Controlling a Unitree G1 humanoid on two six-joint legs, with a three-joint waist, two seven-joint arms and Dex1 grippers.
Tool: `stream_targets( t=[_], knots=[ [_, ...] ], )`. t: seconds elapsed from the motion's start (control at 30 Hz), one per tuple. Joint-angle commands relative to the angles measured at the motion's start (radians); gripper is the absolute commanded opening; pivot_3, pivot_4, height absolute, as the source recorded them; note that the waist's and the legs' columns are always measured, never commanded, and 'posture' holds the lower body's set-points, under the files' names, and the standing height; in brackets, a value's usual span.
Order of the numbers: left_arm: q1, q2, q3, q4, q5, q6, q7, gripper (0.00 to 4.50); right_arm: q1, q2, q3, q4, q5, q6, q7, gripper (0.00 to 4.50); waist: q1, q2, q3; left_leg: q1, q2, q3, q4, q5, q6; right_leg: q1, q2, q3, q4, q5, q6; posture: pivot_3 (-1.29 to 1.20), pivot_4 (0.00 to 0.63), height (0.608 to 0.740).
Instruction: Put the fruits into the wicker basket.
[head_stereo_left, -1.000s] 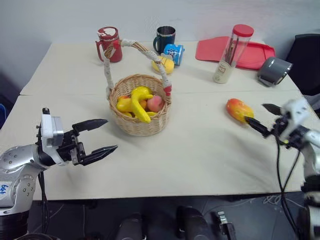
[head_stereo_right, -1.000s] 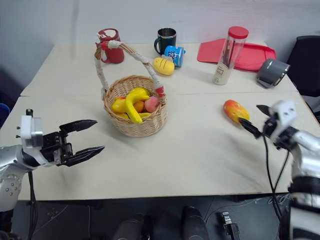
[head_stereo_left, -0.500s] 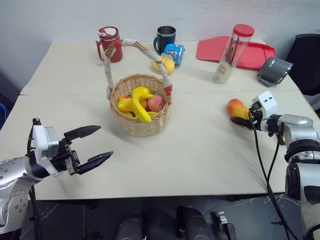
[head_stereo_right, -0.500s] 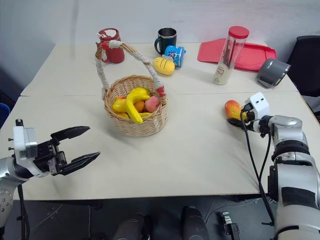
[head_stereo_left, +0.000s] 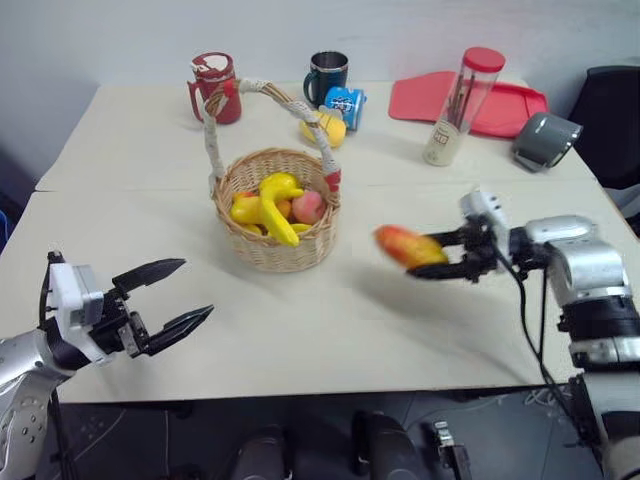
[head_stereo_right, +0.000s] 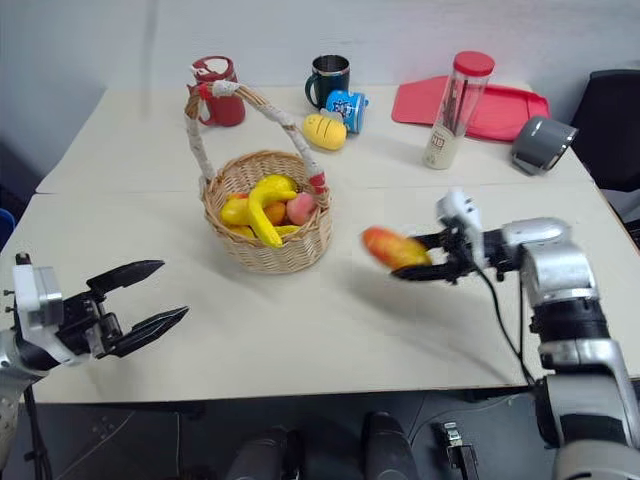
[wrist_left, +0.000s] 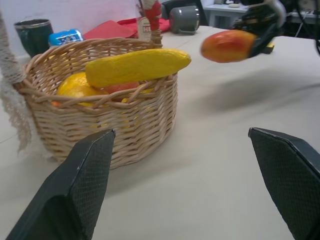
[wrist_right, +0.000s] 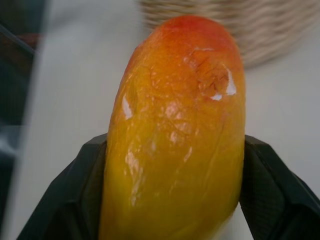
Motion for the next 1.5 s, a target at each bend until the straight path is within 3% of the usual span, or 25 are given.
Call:
stream_targets(
  t=[0.03,0.2,0.43,0.63,0.83,1.03,1.2,1.33,1.5],
  knots=[
    [0.014,-0.011,0.027,-0.015,-0.002,-0.029,0.012,4.5,-0.029,0.013,0.013,-0.245,0.136,0.246,-0.095,2.95,0.001,-0.001,0.0,0.0,0.0,-0.001,0.0,-0.002,0.0,0.0,-0.001,0.0,0.0,0.0,0.0,0.0,0.15,0.74],
    [0.0,-0.021,0.014,-0.021,-0.001,-0.03,0.038,4.5,-0.145,0.152,0.09,-0.278,0.127,0.333,-0.276,2.95,0.001,-0.002,-0.001,-0.001,0.0,-0.003,0.005,-0.007,-0.001,0.0,-0.003,0.0,-0.002,-0.001,-0.002,0.0,0.15,0.74],
    [-0.066,-0.024,-0.006,-0.069,-0.034,-0.002,0.102,4.5,-0.339,0.315,0.176,-0.09,-0.004,0.261,-0.461,2.95,-0.003,-0.002,-0.001,-0.004,0.0,-0.001,0.007,-0.007,-0.001,-0.002,0.001,-0.002,0.002,-0.001,-0.003,0.0,0.15,0.74],
    [-0.063,-0.031,-0.005,-0.111,-0.047,0.016,0.132,4.5,-0.406,0.397,0.13,-0.056,-0.01,0.272,-0.566,2.95,-0.003,-0.002,-0.001,-0.005,0.0,0.003,0.007,-0.008,0.001,-0.004,0.003,-0.004,0.002,-0.001,-0.002,0.0,0.15,0.74],
    [-0.076,-0.04,-0.024,-0.083,-0.031,0.001,0.132,4.5,-0.483,0.47,0.226,0.124,-0.212,0.174,-0.774,2.95,-0.009,-0.002,-0.001,-0.004,0.0,0.007,0.008,-0.008,0.003,-0.005,0.003,-0.004,0.003,-0.001,-0.001,0.0,0.15,0.74],
    [-0.097,-0.038,-0.036,-0.066,-0.024,-0.006,0.133,4.5,-0.481,0.599,0.164,0.183,-0.231,0.118,-0.889,2.95,-0.016,-0.002,-0.001,-0.008,0.0,0.01,0.008,-0.008,0.003,-0.012,0.003,-0.003,0.006,-0.001,-0.001,0.0,0.15,0.74],
    [-0.094,-0.042,-0.037,-0.069,-0.024,-0.008,0.133,4.5,-0.406,0.624,0.138,0.044,-0.151,0.086,-0.825,4.48,-0.025,-0.002,-0.001,-0.015,0.0,0.01,0.009,-0.008,0.003,-0.017,0.003,-0.004,0.006,-0.001,-0.001,0.0,0.15,0.74],
    [-0.084,-0.043,-0.028,-0.066,-0.023,-0.013,0.131,4.5,-0.312,0.562,0.094,-0.089,-0.043,0.074,-0.687,4.48,-0.025,-0.003,-0.001,-0.015,0.0,0.01,0.009,-0.008,0.004,-0.017,0.003,-0.004,0.006,0.0,-0.001,0.0,0.15,0.74],
    [-0.071,-0.034,0.0,-0.077,-0.038,-0.009,0.133,4.5,-0.124,0.352,0.009,-0.227,0.1,0.004,-0.413,4.48,-0.01,-0.003,-0.002,-0.015,-0.001,0.009,0.009,-0.008,0.005,-0.016,0.003,-0.005,0.004,0.0,0.001,0.0,0.15,0.74]
  ],
)
